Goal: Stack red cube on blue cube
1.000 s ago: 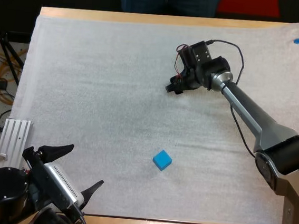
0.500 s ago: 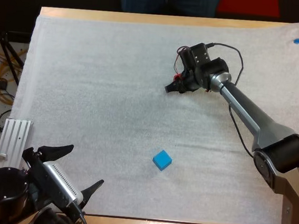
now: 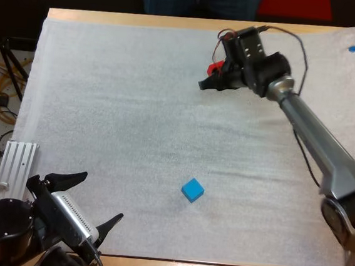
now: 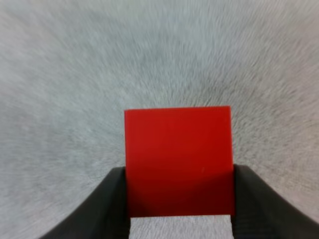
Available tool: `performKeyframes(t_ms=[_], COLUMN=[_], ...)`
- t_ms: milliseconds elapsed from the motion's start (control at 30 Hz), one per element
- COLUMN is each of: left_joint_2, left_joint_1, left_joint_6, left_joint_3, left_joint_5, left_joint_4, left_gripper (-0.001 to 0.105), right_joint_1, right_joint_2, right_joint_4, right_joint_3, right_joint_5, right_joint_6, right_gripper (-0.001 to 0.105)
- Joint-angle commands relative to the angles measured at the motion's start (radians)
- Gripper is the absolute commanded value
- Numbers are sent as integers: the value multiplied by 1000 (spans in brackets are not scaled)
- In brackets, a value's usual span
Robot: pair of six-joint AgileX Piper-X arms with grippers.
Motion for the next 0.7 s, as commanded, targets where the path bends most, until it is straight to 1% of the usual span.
performKeyframes(t_ms=[0,167,367,500,667], left_joint_2=[3,3,3,3,3], left_joint_1=[-4,-4,-4,-4,-4], left_joint_6=[-13,-13,-13,-13,-13], left_joint_3=[-2,-2,-2,-2,-2], left_joint_5=[-9,-9,-9,-9,-9], left_joint_4=[-13,-13,-13,-13,-13], left_gripper=[87,87,87,87,87], right_joint_1=[-6,-6,2,31,107], right_joint_2=[-52,-158,-269,-343,-440], right_joint_4=[24,99,205,261,266], right_joint_3=[-14,-12,7,65,184], right_joint_5=[-10,-10,-5,-6,-9], right_joint_6=[-1,-25,-26,-48,-41], right_gripper=[30,30,30,30,30])
